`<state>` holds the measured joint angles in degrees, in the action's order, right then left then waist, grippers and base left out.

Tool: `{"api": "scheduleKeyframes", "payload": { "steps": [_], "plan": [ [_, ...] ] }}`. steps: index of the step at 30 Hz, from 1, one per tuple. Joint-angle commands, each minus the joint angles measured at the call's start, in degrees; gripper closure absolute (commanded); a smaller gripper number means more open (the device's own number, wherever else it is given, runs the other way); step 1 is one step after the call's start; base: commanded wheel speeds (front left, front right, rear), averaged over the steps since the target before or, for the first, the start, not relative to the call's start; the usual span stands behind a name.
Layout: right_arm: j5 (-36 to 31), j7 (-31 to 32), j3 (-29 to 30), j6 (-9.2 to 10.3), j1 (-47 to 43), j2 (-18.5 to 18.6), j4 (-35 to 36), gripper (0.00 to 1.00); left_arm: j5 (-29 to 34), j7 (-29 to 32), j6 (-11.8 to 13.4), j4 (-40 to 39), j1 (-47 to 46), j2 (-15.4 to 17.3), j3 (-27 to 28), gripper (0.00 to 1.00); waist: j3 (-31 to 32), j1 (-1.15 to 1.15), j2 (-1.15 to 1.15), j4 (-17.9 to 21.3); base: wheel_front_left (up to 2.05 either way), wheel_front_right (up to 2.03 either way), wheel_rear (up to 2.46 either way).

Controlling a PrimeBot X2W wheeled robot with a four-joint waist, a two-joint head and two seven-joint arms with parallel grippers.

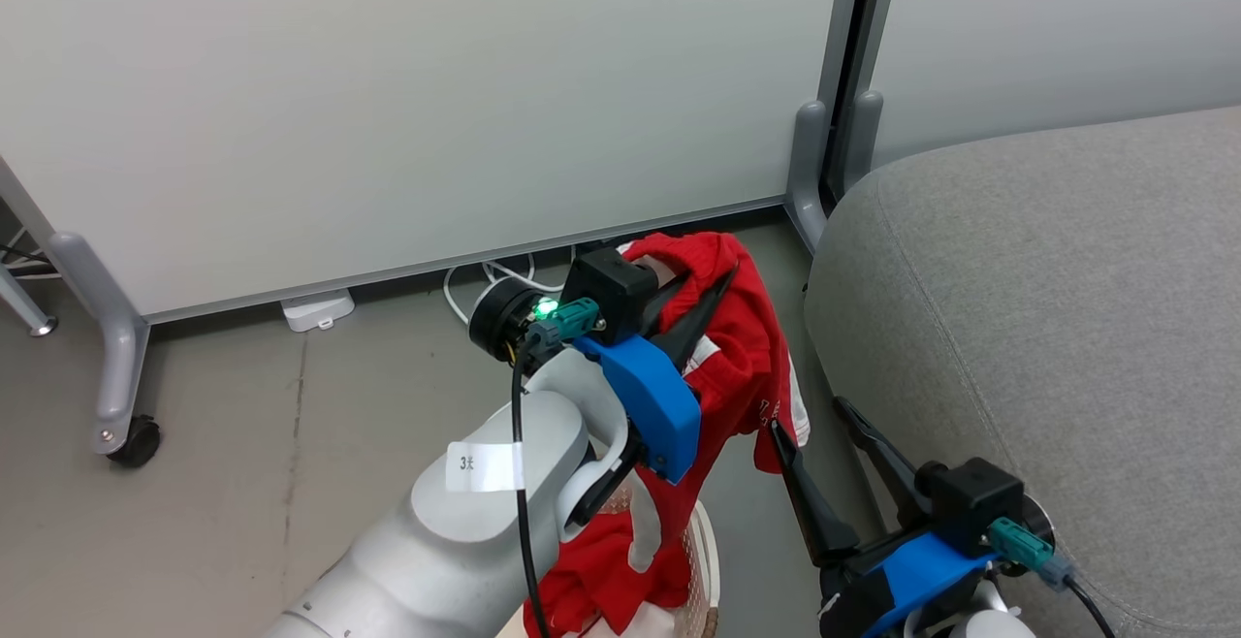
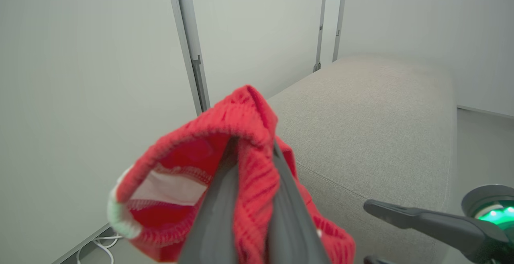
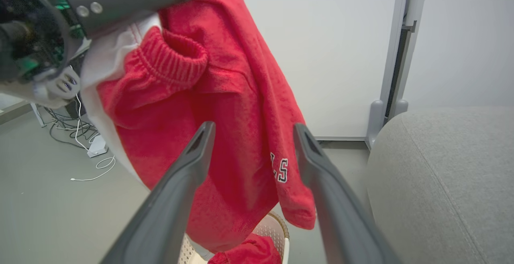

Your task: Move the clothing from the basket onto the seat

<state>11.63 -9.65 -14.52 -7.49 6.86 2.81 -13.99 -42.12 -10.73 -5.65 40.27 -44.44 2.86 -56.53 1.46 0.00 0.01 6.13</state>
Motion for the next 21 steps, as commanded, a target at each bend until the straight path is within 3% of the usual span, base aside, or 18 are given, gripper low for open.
{"api": "scheduleKeyframes", "payload": {
  "steps": [1, 9, 21],
  "plan": [
    [-0.8, 0.4, -0.1, -0.01, 0.0, 0.1, 0.4, 0.0, -0.8, -0.5, 0.2, 0.3, -0.5, 0.1, -0.5, 1.0, -0.1, 0.0, -0.01, 0.0, 0.0, 0.0, 0.0],
    [-3.6, 2.4, -0.6, -0.01, 3.1, 0.1, -0.9, 0.0, -2.8, -1.0, 0.4, 0.5, -1.2, 0.1, -2.4, 1.0, -0.7, 0.0, -0.01, -0.4, 0.0, 0.0, 0.0],
    [-3.7, 2.1, -2.6, -0.01, 12.3, 0.1, -12.3, 0.0, -5.0, -1.6, 0.6, 0.3, -2.5, 0.0, -5.8, 1.0, -1.5, 0.0, -0.01, -2.0, 0.0, 0.0, 0.0]
  ]
}}
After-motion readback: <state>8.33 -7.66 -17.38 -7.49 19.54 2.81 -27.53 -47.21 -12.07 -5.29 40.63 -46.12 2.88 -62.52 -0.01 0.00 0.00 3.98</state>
